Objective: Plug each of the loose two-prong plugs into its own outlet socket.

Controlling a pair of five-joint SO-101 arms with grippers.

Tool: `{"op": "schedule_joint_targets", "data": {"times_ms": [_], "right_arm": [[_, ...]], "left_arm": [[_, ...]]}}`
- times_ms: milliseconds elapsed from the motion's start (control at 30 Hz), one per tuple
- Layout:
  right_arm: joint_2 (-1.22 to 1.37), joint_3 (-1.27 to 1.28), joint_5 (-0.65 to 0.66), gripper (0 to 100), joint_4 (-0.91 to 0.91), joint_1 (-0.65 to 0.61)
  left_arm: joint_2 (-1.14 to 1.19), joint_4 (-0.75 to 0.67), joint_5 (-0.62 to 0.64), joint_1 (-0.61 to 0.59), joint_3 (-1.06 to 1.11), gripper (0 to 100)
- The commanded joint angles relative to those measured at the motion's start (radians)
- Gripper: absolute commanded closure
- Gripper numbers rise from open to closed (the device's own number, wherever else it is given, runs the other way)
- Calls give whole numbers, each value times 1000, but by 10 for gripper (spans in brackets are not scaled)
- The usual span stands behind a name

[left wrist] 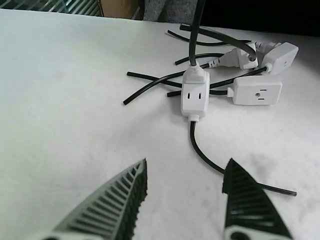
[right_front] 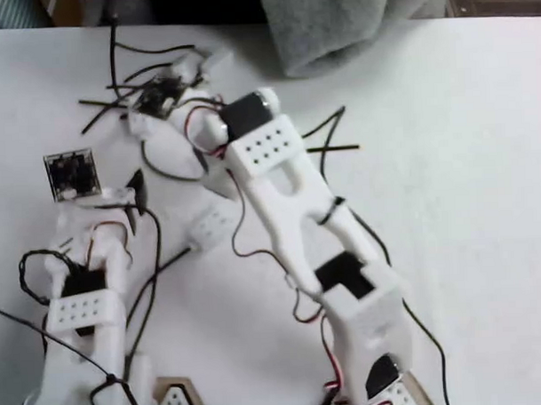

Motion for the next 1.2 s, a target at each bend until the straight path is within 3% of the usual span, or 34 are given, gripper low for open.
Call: {"op": "schedule_joint_targets", "data": {"times_ms": [0,1167], "right_arm": [[70,-112,12,980,24,-22],[257,-150,5,980,10,-71]], "left_arm": [[-27,-18,5,12,-3,747],[-27,-18,5,15,-3,747]]}}
